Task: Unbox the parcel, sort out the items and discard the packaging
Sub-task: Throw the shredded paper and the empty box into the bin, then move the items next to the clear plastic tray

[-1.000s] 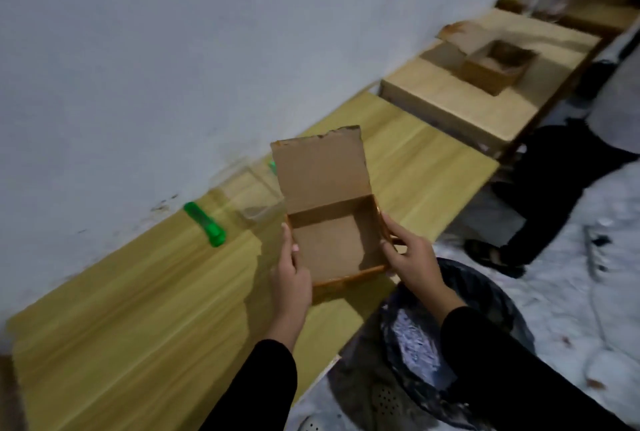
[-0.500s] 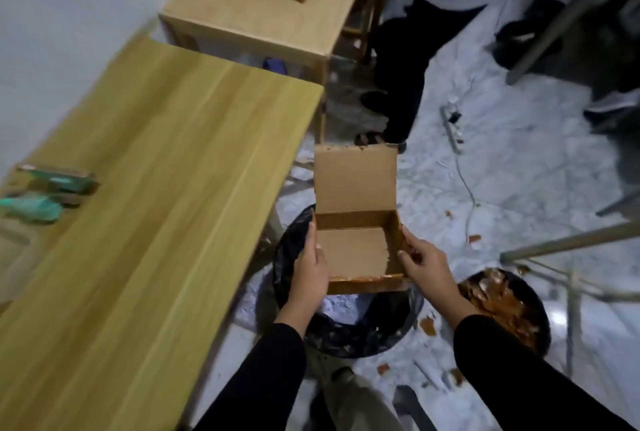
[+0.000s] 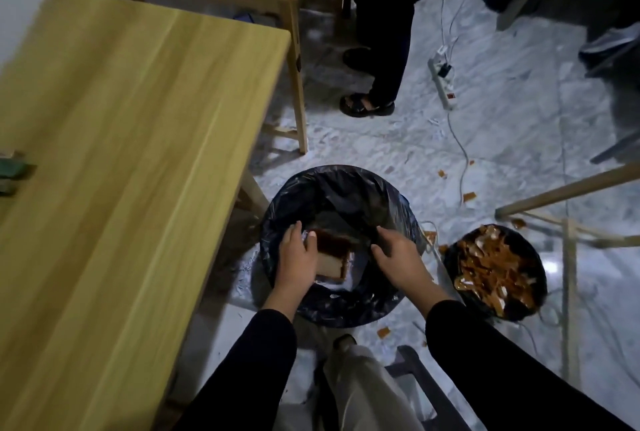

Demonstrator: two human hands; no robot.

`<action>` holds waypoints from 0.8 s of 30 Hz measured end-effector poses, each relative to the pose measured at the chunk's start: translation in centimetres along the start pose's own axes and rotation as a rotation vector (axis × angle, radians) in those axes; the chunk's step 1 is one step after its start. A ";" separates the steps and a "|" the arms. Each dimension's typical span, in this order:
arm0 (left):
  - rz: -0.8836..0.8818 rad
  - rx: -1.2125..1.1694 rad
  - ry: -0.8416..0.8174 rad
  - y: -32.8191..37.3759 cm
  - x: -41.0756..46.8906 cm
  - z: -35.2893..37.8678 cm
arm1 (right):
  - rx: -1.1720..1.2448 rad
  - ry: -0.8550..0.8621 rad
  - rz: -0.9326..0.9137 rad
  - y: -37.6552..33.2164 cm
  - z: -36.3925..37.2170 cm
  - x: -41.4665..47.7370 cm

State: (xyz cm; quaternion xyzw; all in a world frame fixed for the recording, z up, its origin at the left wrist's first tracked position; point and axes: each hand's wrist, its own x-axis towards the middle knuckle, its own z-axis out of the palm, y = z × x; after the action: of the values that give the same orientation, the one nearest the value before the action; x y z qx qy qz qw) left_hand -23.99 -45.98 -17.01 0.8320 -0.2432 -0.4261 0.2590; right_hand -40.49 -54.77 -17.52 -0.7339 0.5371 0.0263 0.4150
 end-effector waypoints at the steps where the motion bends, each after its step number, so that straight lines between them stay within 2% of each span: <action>1: 0.023 0.000 0.007 0.3 -0.6 -0.6 | -0.003 0.008 -0.019 -0.9 -0.2 -0.5; 6: 0.183 -0.038 0.106 3.1 -3.8 -5.9 | 0.021 0.079 -0.162 -8.4 -2.2 -2.4; 12: 0.281 -0.127 0.366 3.6 -8.2 -16.5 | -0.014 0.098 -0.410 -21.7 -0.9 -4.0; 15: 0.203 -0.197 0.590 1.8 -8.9 -22.3 | -0.050 0.049 -0.546 -27.8 1.3 -4.3; 20: -0.014 -0.287 1.001 -4.9 -9.0 -31.6 | -0.141 -0.125 -0.710 -36.8 6.4 -2.9; 24: -0.286 -0.443 1.183 -11.1 -8.6 -36.2 | -0.232 -0.278 -0.776 -42.1 11.1 -0.9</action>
State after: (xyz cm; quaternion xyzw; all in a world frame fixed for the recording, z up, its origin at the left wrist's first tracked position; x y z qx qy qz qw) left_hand 3.78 -24.23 -0.90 0.8772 0.1474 0.0341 0.4557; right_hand -2.22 -43.67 0.14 -0.9128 0.1536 0.0271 0.3775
